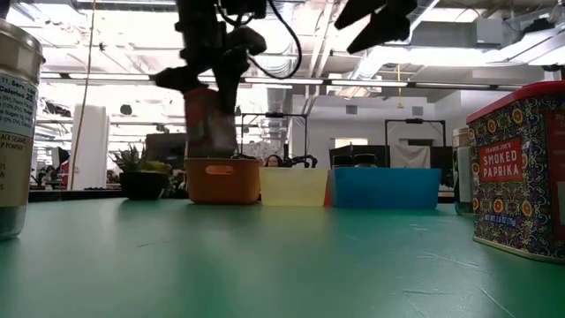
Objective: Sort spices by type
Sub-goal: Put the top red seasoning can into the orange bin
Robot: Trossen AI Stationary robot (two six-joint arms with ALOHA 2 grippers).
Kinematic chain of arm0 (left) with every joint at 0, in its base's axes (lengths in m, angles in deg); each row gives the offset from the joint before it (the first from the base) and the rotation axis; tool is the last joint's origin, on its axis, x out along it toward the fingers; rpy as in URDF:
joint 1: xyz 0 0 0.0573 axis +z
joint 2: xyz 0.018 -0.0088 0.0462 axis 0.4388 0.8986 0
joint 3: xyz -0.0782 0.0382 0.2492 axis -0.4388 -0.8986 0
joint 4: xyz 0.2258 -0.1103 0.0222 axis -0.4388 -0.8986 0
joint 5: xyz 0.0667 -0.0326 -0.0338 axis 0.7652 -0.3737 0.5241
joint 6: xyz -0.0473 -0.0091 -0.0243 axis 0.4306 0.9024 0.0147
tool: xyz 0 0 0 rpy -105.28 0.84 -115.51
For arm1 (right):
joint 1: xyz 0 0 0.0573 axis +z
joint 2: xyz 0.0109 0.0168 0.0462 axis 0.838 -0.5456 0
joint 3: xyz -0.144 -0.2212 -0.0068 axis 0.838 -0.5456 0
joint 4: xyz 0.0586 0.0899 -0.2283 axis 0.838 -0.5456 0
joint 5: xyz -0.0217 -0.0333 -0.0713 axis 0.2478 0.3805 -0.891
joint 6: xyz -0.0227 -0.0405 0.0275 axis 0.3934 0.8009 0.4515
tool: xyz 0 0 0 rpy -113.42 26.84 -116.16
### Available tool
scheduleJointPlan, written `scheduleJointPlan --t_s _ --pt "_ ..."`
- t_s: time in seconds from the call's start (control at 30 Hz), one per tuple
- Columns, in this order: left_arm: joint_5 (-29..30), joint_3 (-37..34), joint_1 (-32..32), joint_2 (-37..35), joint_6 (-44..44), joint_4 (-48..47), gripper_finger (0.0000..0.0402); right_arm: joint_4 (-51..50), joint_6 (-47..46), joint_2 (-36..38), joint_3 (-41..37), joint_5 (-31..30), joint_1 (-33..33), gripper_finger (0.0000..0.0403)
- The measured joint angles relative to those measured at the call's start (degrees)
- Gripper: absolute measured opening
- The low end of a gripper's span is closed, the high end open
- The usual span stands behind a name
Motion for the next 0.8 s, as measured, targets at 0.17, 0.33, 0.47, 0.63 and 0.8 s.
scheduleJointPlan --t_s 0.17,0.33,0.47,0.63,0.8 --pt "-0.7 7.1 9.7 0.0 -16.6 -3.5 0.0211 0.8 3.1 -1.4 0.0 3.9 -5.4 0.0365" --pt "-1.1 10.7 18.5 0.0 -33.8 -4.4 0.0212 6.1 3.5 -3.2 0.0 4.8 -9.6 0.0365" --pt "-1.0 9.6 24.0 0.0 -51.4 -1.4 0.0212 10.6 3.5 -5.4 0.0 4.8 -12.0 0.0365" --pt "-0.3 9.0 28.5 2.4 -70.5 3.7 0.0213 12.0 1.9 -8.8 0.0 5.8 -13.6 0.0365" --pt "1.0 9.0 29.7 7.4 -86.2 5.0 0.0214 12.0 0.6 -12.0 0.0 7.8 -13.4 0.0365"
